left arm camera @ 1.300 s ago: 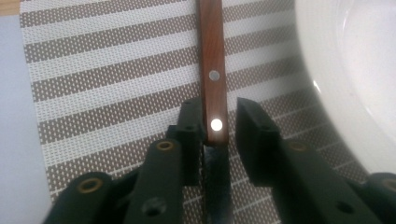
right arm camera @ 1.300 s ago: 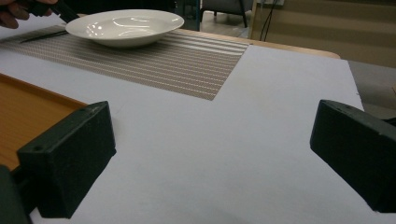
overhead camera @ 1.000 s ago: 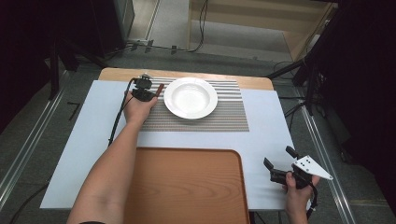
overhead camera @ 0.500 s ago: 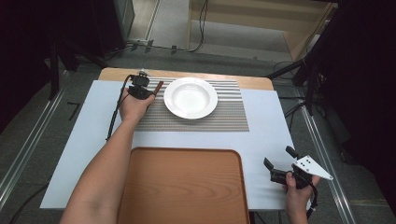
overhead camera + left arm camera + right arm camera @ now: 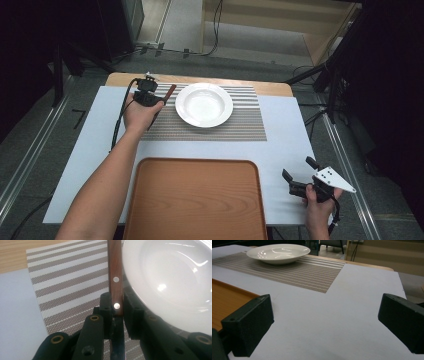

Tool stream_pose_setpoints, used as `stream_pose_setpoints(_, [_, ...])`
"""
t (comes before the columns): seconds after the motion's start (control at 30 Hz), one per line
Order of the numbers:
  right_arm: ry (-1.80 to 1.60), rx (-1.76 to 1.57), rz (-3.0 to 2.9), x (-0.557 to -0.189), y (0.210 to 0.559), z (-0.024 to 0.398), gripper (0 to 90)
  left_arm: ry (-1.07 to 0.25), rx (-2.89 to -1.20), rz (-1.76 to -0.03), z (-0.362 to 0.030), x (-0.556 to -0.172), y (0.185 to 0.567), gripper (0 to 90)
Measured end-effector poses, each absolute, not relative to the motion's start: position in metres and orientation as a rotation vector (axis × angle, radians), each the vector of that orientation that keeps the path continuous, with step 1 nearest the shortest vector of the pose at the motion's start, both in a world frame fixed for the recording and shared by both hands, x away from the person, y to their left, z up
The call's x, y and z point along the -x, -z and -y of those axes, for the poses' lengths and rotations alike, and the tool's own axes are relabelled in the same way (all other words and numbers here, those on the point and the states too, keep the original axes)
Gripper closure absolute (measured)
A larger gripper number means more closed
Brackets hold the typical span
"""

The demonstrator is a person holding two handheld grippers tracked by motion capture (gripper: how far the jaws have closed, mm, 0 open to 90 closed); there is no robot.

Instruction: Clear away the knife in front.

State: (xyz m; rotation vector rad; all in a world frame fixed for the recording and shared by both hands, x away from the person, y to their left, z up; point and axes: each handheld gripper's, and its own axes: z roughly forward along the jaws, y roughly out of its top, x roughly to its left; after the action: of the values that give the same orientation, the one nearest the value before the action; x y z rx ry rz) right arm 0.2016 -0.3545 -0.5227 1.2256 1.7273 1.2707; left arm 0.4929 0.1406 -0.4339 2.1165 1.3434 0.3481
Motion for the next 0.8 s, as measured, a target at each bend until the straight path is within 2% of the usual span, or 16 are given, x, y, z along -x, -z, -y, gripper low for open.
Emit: stream_pose_setpoints(0.8, [-1.265,-1.224,-1.73,-0.201,0.523,0.354,0.0,-0.354,-2.113,-1.254,-0.152,-0.436,0.424,76.6])
